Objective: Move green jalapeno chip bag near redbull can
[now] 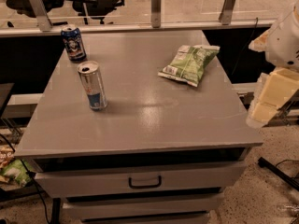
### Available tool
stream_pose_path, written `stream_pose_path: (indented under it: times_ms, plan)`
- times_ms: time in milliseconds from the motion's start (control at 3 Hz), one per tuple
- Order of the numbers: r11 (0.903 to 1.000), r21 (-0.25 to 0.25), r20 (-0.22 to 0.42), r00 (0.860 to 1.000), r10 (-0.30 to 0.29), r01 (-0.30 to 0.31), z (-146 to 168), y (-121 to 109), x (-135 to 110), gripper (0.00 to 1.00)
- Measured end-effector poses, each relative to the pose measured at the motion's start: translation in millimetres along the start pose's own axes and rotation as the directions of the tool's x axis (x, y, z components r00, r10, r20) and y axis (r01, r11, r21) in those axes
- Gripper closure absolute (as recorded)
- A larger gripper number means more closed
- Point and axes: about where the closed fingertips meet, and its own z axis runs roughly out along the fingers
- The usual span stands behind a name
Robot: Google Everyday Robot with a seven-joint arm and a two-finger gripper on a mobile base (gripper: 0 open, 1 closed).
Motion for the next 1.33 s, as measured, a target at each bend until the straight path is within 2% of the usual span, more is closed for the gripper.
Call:
stream_pose_path:
  times_ms: [333, 667, 1000, 1333]
  plan:
    - [0.9972, 0.034, 0.041, 0.997, 0.066, -0.067, 19.5, -28.1, -9.5, 0.00]
    - [0.9893, 0.048, 0.073, 0.988, 0.134, -0.138, 41.8, -60.9, -19.6, 0.00]
    - [0.9761, 0.041, 0.095, 0.973, 0.209, -0.214, 64.9, -94.4, -29.2, 0.00]
    - [0.9615, 0.032, 0.090, 0.959, 0.269, -0.273, 92.5, -126.8, -42.1, 0.00]
